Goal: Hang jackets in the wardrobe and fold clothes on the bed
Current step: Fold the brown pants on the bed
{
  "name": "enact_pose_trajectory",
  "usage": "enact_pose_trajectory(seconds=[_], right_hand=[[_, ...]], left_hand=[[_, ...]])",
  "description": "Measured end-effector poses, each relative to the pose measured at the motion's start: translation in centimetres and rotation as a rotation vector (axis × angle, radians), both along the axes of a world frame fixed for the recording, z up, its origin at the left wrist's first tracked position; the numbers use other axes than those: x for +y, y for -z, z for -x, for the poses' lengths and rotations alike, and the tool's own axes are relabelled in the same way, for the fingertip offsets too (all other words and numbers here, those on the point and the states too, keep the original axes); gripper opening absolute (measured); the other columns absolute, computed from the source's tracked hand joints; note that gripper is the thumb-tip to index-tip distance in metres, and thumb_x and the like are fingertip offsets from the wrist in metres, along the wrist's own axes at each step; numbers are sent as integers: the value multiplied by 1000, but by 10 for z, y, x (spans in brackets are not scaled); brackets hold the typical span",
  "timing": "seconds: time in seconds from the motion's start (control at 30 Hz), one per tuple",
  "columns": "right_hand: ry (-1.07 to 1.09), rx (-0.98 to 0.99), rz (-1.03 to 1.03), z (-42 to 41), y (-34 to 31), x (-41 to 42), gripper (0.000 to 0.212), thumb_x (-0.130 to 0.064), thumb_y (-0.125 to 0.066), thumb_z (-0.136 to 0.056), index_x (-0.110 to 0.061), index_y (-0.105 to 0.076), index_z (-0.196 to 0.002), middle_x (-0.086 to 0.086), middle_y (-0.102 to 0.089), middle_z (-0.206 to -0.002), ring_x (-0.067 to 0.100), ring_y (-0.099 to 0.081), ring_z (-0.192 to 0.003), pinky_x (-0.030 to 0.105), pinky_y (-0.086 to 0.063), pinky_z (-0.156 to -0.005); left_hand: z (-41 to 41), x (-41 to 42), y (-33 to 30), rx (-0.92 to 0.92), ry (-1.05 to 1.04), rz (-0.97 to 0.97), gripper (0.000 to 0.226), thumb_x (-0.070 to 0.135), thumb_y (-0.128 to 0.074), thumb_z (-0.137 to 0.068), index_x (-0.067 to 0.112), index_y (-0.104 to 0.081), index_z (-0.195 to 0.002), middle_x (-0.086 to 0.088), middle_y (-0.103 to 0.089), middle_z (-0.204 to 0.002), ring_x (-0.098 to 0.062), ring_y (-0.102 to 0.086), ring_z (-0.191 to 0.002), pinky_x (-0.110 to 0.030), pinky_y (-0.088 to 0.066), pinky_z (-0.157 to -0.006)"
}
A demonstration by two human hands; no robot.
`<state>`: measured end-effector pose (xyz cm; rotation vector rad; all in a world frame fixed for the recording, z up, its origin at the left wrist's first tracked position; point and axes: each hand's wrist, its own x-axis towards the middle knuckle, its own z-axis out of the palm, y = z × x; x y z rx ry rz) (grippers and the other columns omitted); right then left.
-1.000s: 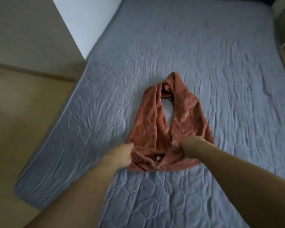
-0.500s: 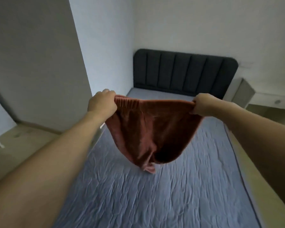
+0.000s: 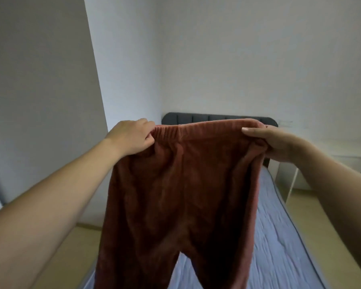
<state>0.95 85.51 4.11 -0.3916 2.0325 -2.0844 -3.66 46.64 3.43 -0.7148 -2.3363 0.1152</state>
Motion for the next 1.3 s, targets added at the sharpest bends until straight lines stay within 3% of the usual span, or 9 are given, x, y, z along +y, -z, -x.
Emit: enact_pose_trajectory(seconds=[0.13, 0.3, 0.43, 0.53, 0.63, 0.83, 1.0, 1.13, 1.3], right_hand=[[100, 97, 59, 6, 16, -17, 32, -19, -72, -80, -17, -69, -112, 11, -71, -103, 21, -70, -88, 31, -57, -74], [429, 362, -420, 26, 9, -42, 21, -21, -67, -90, -22, -73, -110, -7, -70, -114, 11, -66, -102, 19, -51, -81], [675, 398, -776, 51, 1, -56, 33, -29, -58, -96, -15, -66, -125, -1, -57, -137, 21, -53, -125, 32, -39, -108], [799, 331, -588, 59, 1, -68, 31, -25, -57, -96, -18, -66, -125, 3, -63, -130, 20, -59, -113, 26, -45, -95], [839, 289, -448, 62, -10, -86, 30, -30, -65, -91, -15, -70, -116, 11, -70, -111, 21, -63, -93, 31, -50, -83], [675, 231, -264, 50, -40, -102, 22, -36, -60, -89, -15, -68, -88, 17, -68, -90, 27, -64, -83, 38, -52, -77], [465, 26, -39, 33, -52, -105, 8, -22, -50, -78, -16, -55, -74, 10, -52, -67, 22, -50, -56, 31, -41, -56], [461, 277, -47, 24, -52, -111, 36, -1, -51, -93, -35, -43, -101, 8, -62, -74, 17, -57, -55, 26, -46, -42], [358, 541, -292, 7, -61, -132, 45, 15, -32, -86, -16, -60, -67, 7, -54, -82, 20, -46, -64, 25, -36, -50]], left_hand=[[0, -17, -4, -28, 20, 19, 4, 21, -45, -84, 18, -44, -81, 0, -53, -78, -30, -51, -65, -31, -30, -57], [2, -26, -13, -258, -255, -315, 32, 45, -50, -81, 17, -46, -65, 2, -57, -66, -25, -53, -65, -30, -34, -53], [-25, -11, -39, -1106, 65, -736, 30, 41, -76, -79, 12, -75, -84, -6, -75, -85, -22, -70, -77, -28, -54, -72], [-53, 3, -49, -1433, 529, -784, 23, 19, -73, -81, -1, -64, -81, -4, -62, -68, -15, -57, -57, -23, -50, -54], [-76, 24, -52, -1386, 755, -780, 44, 18, -68, -71, -17, -44, -86, -13, -34, -75, -33, -32, -58, -33, -22, -57], [-89, 43, -76, -1316, 1279, -1227, 55, 13, -48, -61, -3, -64, -111, -23, -59, -115, -38, -53, -105, -49, -41, -99], [-73, 32, -97, -1017, 892, -1229, 14, 17, -45, -78, 6, -48, -70, -14, -26, -75, -26, -26, -62, -33, -24, -59], [-60, 11, -98, -899, 652, -1034, 27, 19, -38, -82, 1, -58, -83, -6, -59, -75, -16, -52, -67, -25, -42, -65], [-61, 13, -93, -685, 542, -787, 32, -6, -42, -95, 14, -65, -99, 9, -64, -93, 0, -59, -81, -10, -44, -74]])
